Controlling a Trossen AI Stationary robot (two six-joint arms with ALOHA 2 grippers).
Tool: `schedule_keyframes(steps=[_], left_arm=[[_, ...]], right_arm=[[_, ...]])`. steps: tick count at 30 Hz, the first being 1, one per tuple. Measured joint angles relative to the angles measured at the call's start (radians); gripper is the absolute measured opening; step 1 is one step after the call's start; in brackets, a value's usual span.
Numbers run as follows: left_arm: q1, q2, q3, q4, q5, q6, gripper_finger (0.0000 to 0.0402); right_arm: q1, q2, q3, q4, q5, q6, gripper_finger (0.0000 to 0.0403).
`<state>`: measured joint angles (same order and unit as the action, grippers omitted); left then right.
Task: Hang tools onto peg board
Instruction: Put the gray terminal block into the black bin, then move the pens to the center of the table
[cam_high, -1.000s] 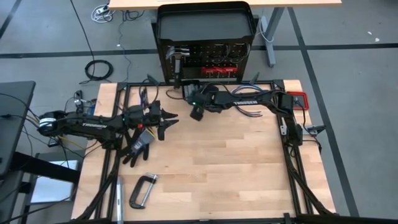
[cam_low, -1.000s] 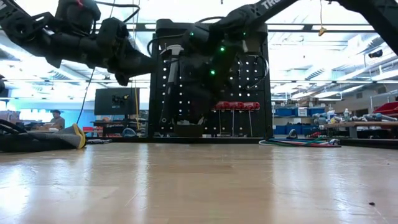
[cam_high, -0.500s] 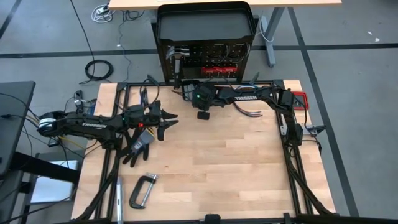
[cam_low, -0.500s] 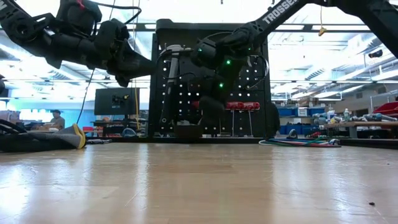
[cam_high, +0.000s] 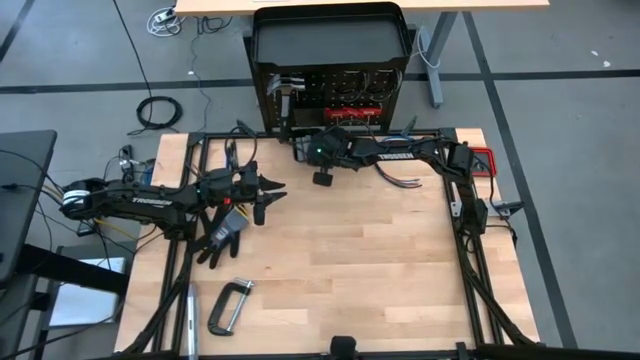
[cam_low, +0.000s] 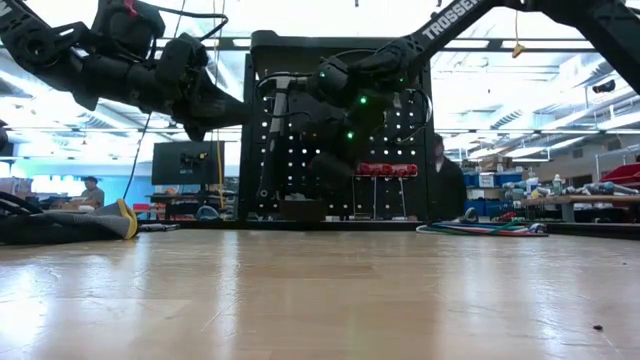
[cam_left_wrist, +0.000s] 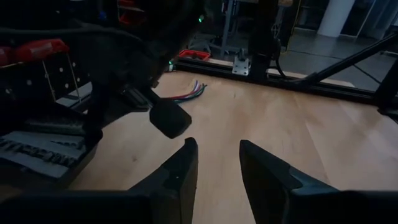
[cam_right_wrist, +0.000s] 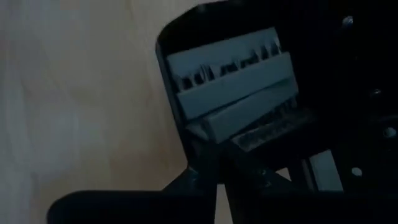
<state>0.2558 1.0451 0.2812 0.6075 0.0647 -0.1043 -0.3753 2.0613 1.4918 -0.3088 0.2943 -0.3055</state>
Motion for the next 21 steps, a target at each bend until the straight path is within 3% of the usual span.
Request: schedule_keyframes(steps=[9, 13, 17, 21], left_arm=[[0.011, 0.0, 0.0, -0.08, 0.0, 0.012, 0.0125], [0.069, 0.0, 0.027, -0.218, -0.071, -0.047, 0.0125], [0.13, 0.0, 0.092, -0.458, -0.179, -0.1, 0.0125], [0.179, 0.0, 0.149, -0.705, -0.285, -0.221, 0.0125]], right_arm=[[0.11, -0.074, 0.0, -0.218, -0.003, 0.094, 0.0009], [0.205, -0.171, 0.0, -0.394, 0.013, 0.197, 0.0021], [0.346, -0.275, -0.008, -0.528, 0.096, 0.335, 0.0039], [0.517, -0.383, -0.094, -0.522, 0.269, 0.433, 0.0041]])
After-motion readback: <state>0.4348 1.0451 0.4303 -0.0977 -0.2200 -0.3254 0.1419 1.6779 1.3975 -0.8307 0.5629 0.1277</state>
